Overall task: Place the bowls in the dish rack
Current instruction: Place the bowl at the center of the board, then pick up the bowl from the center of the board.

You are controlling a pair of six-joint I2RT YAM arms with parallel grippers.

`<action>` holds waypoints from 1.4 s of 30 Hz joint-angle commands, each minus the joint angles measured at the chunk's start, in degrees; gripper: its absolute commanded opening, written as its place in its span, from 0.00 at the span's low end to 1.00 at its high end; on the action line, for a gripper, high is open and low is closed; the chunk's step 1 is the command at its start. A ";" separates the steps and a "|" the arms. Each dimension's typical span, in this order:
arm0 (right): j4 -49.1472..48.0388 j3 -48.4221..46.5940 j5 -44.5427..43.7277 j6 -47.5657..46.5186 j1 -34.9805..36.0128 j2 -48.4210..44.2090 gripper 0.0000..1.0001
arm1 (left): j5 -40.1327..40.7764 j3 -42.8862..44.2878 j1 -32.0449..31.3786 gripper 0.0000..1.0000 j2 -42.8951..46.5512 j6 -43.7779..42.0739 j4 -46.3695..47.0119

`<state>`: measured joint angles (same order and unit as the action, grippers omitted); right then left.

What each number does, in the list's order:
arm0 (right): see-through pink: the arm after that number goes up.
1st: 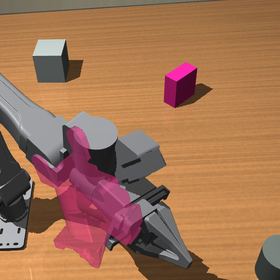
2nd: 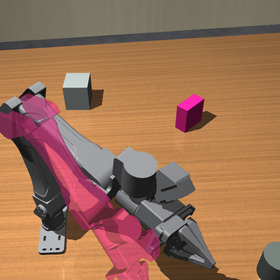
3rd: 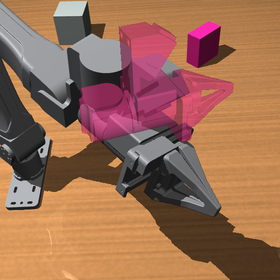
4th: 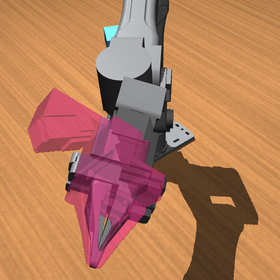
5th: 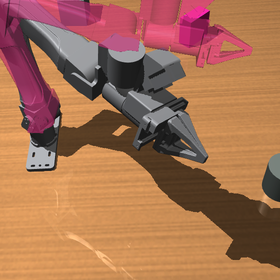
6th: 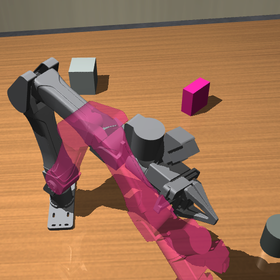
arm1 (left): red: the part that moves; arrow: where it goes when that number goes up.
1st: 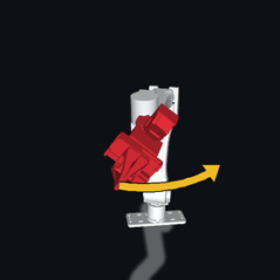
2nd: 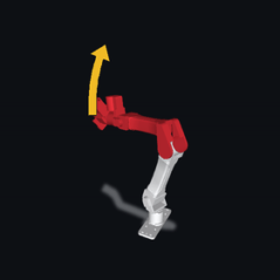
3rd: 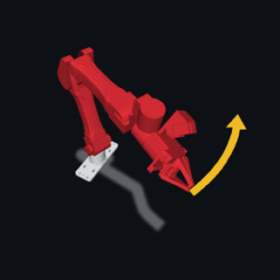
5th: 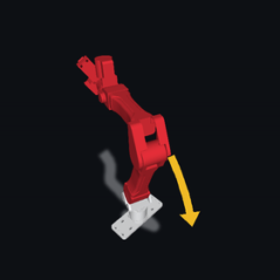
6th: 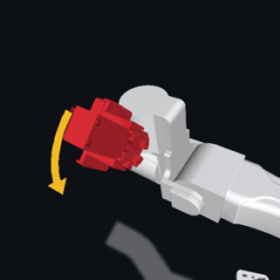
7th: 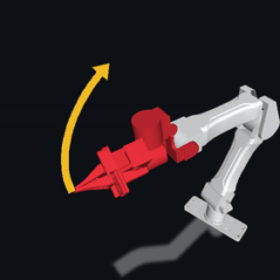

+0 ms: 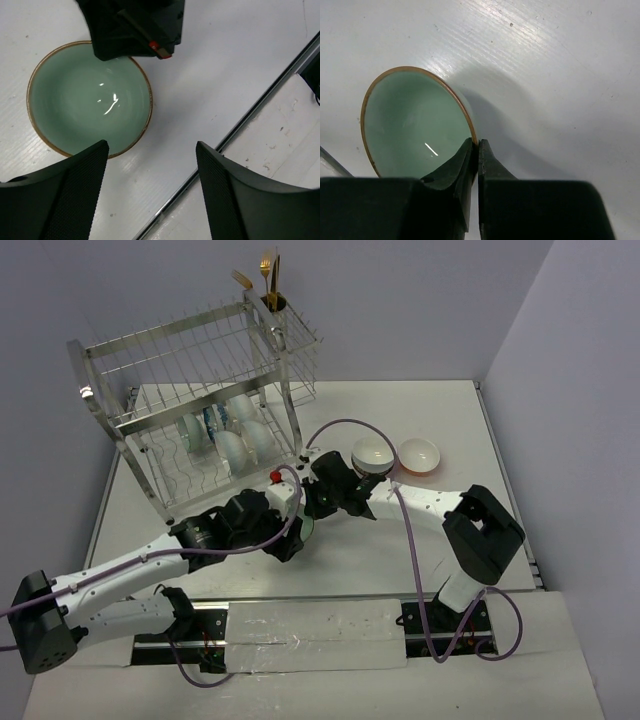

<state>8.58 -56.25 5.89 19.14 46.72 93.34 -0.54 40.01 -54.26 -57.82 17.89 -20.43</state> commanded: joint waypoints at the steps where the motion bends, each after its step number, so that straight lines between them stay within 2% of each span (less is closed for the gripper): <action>1: -1.37 -3.16 0.09 -1.56 -0.05 -0.09 0.10 | 1.06 3.93 -1.64 0.74 -1.41 -2.77 0.39; 3: -0.50 -3.52 0.00 -1.82 -0.05 -0.44 0.14 | 1.06 4.37 -1.81 0.69 -2.20 -2.86 0.30; 7: -0.05 -3.25 -0.62 -2.43 -0.22 -2.19 0.31 | 1.06 5.25 -2.08 0.66 -3.08 -3.12 0.30; 8: 0.29 -3.43 -0.79 -2.70 -0.31 -2.63 0.44 | 1.06 5.60 -2.17 0.65 -3.43 -3.21 -0.14; 10: 1.96 -3.78 -1.76 -3.31 -0.58 -4.12 0.60 | 1.06 6.74 -2.51 0.63 -4.31 -3.39 -0.93; 13: 3.63 -3.69 -3.60 -3.58 -1.72 -7.02 0.73 | 1.24 8.68 -2.78 0.63 -5.80 -3.56 -2.77; 16: 5.74 -2.29 -6.76 -3.32 -4.09 -11.68 0.80 | 1.24 10.96 -3.13 0.62 -7.56 -3.83 -4.79; 18: 7.67 -1.50 -9.83 -1.66 -6.02 -15.79 0.84 | 1.33 12.89 -3.48 0.62 -8.62 -3.83 -6.81; 19: 8.72 -0.63 -14.20 -0.43 -8.46 -17.39 0.88 | 1.94 13.60 -3.57 0.61 -9.75 -3.74 -7.60; 22: 12.16 2.27 -18.62 5.37 -15.39 -23.19 0.94 | 2.29 17.72 -3.92 0.60 -13.79 -3.22 -12.61; 26: 11.29 8.95 -19.95 11.00 -21.13 -31.70 1.00 | 4.22 23.70 -5.06 0.56 -20.38 -2.77 -19.64; 32: 8.74 17.13 -21.18 14.18 -24.65 -40.58 1.00 | 6.77 30.82 -6.30 0.46 -27.60 -0.67 -25.10; 35: 7.60 19.42 -21.45 13.74 -25.97 -44.19 1.00 | 8.00 33.89 -6.65 0.45 -30.85 0.39 -27.99; 42: 6.36 21.79 -21.10 12.86 -27.56 -47.11 1.00 | 12.57 40.14 -7.44 0.38 -39.90 2.06 -33.54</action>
<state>17.43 -35.27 -14.11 31.88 19.68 47.09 8.95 76.71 -61.23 -95.68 18.79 -50.15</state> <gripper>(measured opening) 0.998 0.390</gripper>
